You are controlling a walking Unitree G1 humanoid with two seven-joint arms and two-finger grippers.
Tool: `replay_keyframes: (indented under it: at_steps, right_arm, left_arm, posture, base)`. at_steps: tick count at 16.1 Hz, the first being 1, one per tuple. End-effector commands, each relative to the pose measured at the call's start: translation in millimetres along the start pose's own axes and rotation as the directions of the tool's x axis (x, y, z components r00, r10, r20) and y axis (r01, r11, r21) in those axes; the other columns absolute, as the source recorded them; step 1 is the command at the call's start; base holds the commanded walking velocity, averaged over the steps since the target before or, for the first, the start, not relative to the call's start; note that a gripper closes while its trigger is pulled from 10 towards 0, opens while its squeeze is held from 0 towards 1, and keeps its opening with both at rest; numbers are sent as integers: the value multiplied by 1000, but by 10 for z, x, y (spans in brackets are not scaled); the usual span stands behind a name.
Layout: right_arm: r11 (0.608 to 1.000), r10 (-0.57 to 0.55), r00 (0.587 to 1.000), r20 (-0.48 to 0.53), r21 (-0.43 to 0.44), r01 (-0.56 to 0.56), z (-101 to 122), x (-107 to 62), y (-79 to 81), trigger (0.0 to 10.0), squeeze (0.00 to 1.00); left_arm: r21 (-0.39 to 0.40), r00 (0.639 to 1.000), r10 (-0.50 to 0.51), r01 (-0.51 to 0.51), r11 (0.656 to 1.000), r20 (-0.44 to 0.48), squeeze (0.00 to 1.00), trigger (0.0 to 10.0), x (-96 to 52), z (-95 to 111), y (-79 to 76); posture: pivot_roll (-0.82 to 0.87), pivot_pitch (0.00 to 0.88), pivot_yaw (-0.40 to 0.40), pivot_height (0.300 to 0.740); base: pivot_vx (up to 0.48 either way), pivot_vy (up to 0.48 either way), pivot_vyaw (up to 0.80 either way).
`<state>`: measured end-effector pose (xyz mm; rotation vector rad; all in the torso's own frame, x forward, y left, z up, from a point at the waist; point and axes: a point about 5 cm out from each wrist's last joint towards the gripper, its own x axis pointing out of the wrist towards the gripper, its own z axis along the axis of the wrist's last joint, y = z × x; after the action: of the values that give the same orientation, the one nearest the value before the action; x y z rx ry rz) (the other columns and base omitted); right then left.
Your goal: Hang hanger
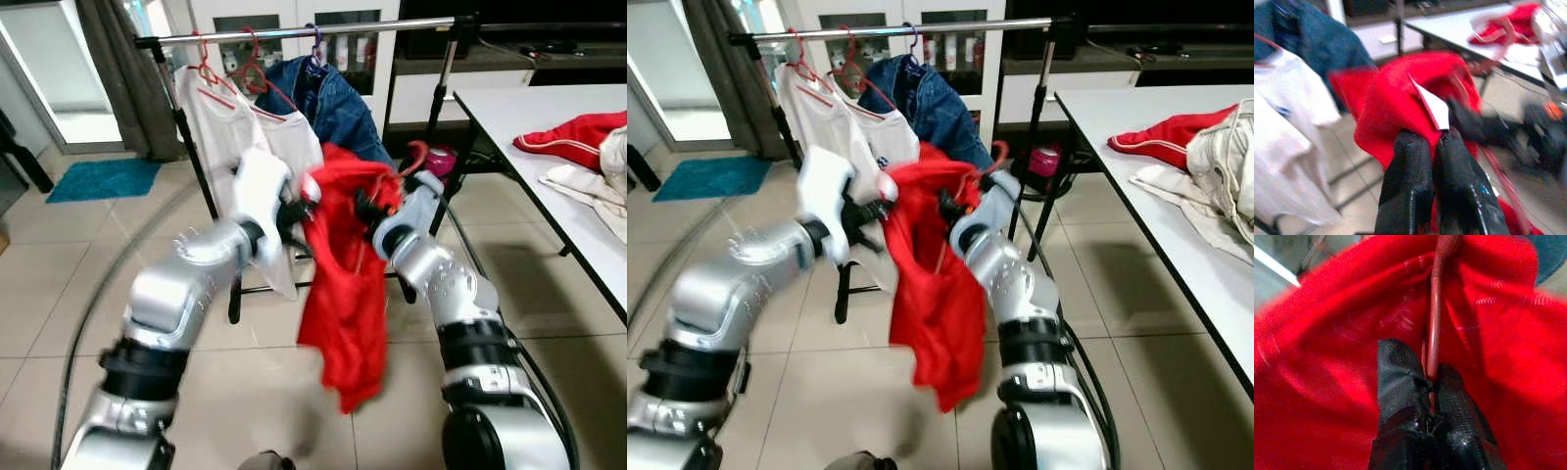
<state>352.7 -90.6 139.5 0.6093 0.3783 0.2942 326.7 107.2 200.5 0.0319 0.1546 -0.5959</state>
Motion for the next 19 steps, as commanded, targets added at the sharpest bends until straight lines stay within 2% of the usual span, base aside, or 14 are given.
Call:
replay_keyframes:
  at_steps: [1, 3, 5, 6, 8, 9, 10, 11, 13, 14, 15, 16, 17, 19]
  right_arm:
    - [995, 58, 998, -34, -75, -60, -20, -36, 92, 10000, 0]
    - [993, 74, 995, -63, -89, -80, -60, -114, 74, 10000, 0]
    - [994, 71, 996, -54, -85, -75, -42, -138, 61, 10000, 0]
    - [995, 58, 997, -41, -82, -62, -24, -129, 47, 10000, 0]
    - [997, 29, 1000, 1, -69, -29, 44, -119, 9, 10000, 0]
    - [1000, -23, 998, 56, -13, 24, 131, -97, -42, 10000, 0]
    - [999, -43, 996, 73, 6, 43, 155, -92, -61, 10000, 0]
    - [994, -93, 990, 108, 70, 86, 211, -77, -109, 10000, 0]
    - [938, -231, 961, 149, 295, 180, 290, -23, -241, 10000, 0]
    - [921, -253, 957, 144, 340, 193, 287, -11, -260, 10000, 0]
    - [876, -302, 946, 120, 425, 226, 260, 21, -286, 10000, 0]
    - [847, -329, 939, 101, 471, 246, 231, 42, -286, 10000, 0]
    - [838, -337, 936, 96, 485, 252, 224, 49, -283, 10000, 0]
    - [815, -353, 933, 61, 509, 275, 176, 54, -250, 10000, 0]
  left_arm:
    - [25, 996, 77, -78, 997, 38, 0, 0, -17, 94, 148]
    - [3, 993, 95, -95, 995, 64, 0, 0, 5, 159, 204]
    - [-61, 997, -15, 19, 998, 70, 0, 0, 73, 139, -31]
    - [-89, 997, -43, 48, 995, 63, 0, 0, 80, 126, -97]
    - [-156, 986, -166, 167, 974, 17, 0, 0, 62, 52, -341]
    - [-187, 978, -206, 200, 962, -16, 0, 0, 22, 0, -415]
    - [-196, 977, -213, 204, 959, -24, 0, 0, 14, -10, -425]
    - [-228, 976, -215, 202, 952, -35, 0, 0, 1, -23, -437]
    - [-274, 964, -260, 238, 932, -48, 0, 0, -34, -17, -494]
    - [-281, 963, -267, 243, 928, -47, 0, 0, -39, -14, -508]
    - [-288, 960, -278, 260, 922, -26, 0, 0, -31, 17, -546]
    - [-290, 959, -283, 269, 919, -6, 0, 0, -16, 48, -576]
    - [-291, 959, -285, 272, 917, -3, 0, 0, -13, 58, -587]
    - [-201, 981, -194, 195, 960, 27, 0, 0, 28, 109, -513]
  posture:
    - [-95, 0, 73, 719]
    - [-106, 0, 81, 719]
    - [-112, 0, 91, 719]
    - [-112, 0, 91, 719]
    - [-113, 0, 98, 719]
    - [-113, 0, 100, 719]
    - [-113, 0, 100, 719]
    - [-108, 0, 99, 719]
    - [-100, 0, 97, 719]
    - [-97, 0, 95, 719]
    - [-94, 0, 92, 719]
    - [-92, 0, 90, 719]
    - [-90, 0, 89, 719]
    - [-92, 0, 93, 719]
  base:
    - [0, 0, 0]
    - [0, 0, 0]
    - [0, 0, 0]
    - [0, 0, 0]
    - [0, 0, 0]
    - [0, 0, 0]
    - [0, 0, 0]
    - [0, 0, 0]
    - [0, 0, 0]
    - [0, 0, 0]
    - [0, 0, 0]
    - [0, 0, 0]
    - [0, 0, 0]
    - [0, 0, 0]
